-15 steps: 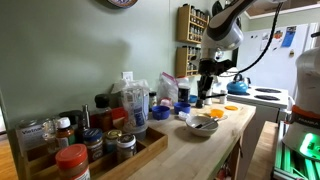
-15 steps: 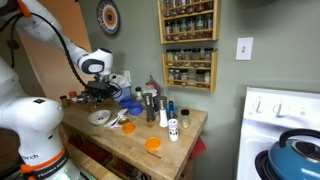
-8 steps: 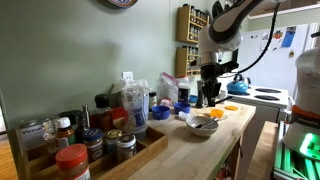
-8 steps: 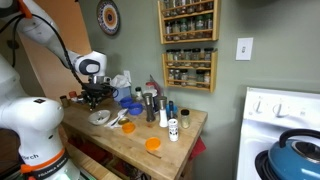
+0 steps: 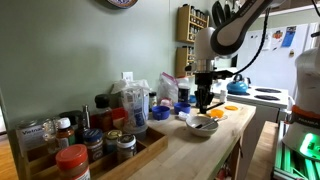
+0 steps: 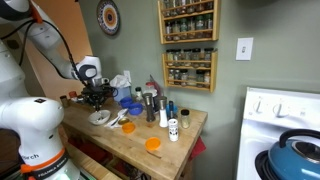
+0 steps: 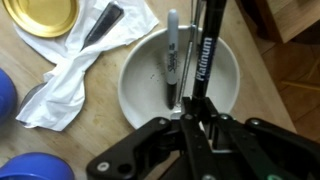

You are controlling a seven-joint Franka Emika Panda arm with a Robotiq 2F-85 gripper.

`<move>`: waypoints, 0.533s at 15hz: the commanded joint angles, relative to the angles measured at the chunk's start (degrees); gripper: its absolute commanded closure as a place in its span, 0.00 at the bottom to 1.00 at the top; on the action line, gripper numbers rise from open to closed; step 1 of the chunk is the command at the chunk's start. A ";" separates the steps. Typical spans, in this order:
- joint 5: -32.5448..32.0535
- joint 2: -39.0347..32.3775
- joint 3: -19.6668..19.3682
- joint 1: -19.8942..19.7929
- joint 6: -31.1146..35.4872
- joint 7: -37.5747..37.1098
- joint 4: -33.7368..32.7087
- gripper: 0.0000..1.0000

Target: Put the pen in the white bowl

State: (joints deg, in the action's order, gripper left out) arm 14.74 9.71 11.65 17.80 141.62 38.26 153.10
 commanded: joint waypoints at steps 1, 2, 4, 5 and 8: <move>-5.93 -5.86 0.35 -0.71 4.11 -2.53 -1.41 0.97; -6.95 -7.11 0.44 -0.81 4.53 -2.82 -1.82 0.97; -6.81 -8.77 0.72 -0.61 4.92 -2.11 -2.52 0.97; -6.49 -9.16 1.07 -0.49 4.76 -1.96 -2.84 0.97; -4.20 -9.42 2.12 -0.43 3.71 -0.81 -3.72 0.60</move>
State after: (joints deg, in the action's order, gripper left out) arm 9.49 1.05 12.47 17.52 145.84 37.09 150.43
